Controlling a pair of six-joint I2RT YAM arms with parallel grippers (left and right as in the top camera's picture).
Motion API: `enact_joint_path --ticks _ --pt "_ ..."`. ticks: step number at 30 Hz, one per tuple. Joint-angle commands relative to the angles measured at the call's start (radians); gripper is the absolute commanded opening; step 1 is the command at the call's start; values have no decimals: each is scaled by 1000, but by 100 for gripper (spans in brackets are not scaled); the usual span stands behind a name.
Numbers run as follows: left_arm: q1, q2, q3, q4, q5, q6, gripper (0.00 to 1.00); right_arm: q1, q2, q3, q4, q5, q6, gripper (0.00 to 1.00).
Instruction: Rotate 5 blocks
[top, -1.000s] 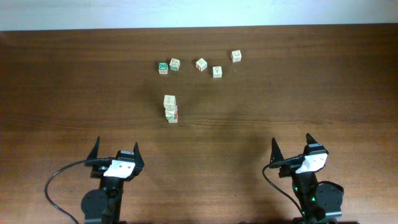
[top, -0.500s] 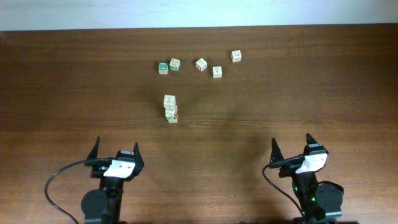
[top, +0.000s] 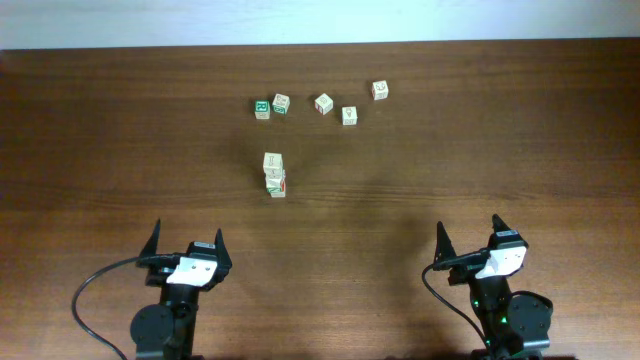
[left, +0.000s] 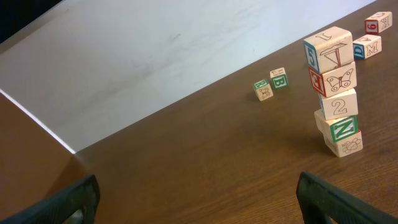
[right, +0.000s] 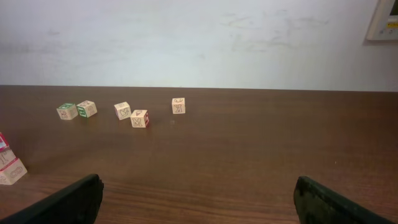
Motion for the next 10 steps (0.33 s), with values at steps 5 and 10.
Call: enact_joint_path --ticks 5,10 --pt "-3 -10 -8 0 -11 13 99 6 -7 -9 2 -2 -7 98" --pt "-3 -10 -8 0 -11 13 99 6 -7 -9 2 -2 -7 98"
